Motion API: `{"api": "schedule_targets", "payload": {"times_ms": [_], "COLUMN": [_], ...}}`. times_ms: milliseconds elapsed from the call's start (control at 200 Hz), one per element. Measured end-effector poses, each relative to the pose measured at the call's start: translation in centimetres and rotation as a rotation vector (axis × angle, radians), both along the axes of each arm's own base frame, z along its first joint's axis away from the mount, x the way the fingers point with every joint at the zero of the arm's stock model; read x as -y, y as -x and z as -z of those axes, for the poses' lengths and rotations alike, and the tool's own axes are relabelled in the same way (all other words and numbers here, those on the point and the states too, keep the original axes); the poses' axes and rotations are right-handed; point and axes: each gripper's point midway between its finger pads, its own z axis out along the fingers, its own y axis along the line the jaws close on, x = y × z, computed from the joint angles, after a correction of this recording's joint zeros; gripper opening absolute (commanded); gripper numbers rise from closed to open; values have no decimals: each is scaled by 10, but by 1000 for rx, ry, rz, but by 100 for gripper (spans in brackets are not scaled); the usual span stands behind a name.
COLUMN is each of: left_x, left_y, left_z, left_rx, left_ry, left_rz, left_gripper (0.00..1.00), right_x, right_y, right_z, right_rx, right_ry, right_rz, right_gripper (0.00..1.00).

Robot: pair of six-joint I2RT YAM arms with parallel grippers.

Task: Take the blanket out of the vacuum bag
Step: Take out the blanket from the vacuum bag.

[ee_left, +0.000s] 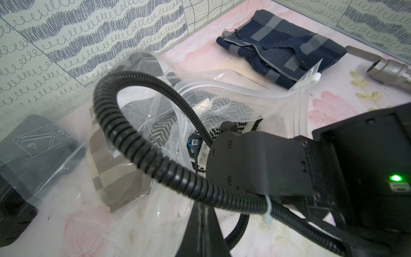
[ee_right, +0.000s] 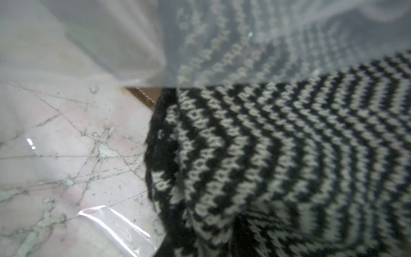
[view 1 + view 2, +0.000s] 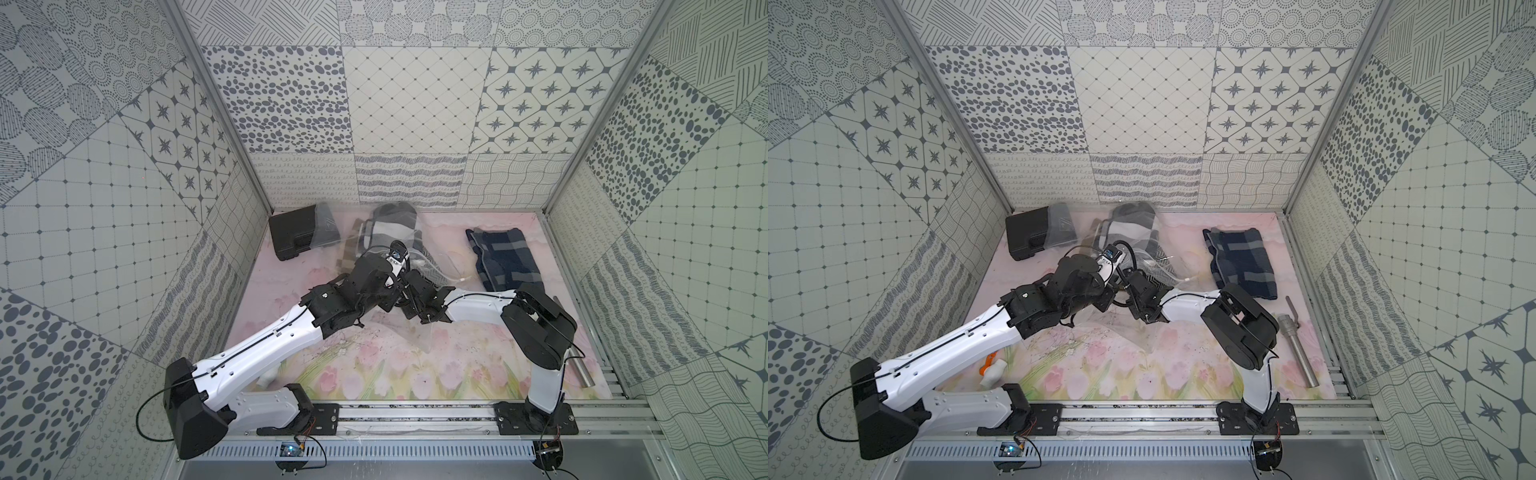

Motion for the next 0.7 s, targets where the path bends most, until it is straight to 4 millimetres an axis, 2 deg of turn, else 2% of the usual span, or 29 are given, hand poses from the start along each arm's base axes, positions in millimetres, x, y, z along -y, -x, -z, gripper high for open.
{"api": "schedule_targets", "payload": {"times_ms": [120,190,270,425,505,595,700], "left_x": [-1,-2,-2,-1,0,3,6], "left_y": [1,1,2,1,1,-1,-2], "left_z": [-3,-4,-6,-7,-4,-1,5], "left_rx": [5,8,13,23,22,18,10], "left_ry": [6,10,16,30,31,26,17], "left_rz": [0,0,1,2,5,9,15], "left_gripper": [0,0,0,0,0,0,0], "right_x": [2,5,7,20,25,30,34], "right_y": [3,10,20,42,62,83,103], "right_z": [-7,-22,-56,-153,-191,-216,-220], "right_rx": [-17,-53,-97,-123,-141,-186,-282], "right_ry": [-16,-60,-167,-451,-569,-665,-731], "right_rz": [4,7,19,72,76,78,99], "right_gripper": [0,0,0,0,0,0,0]}}
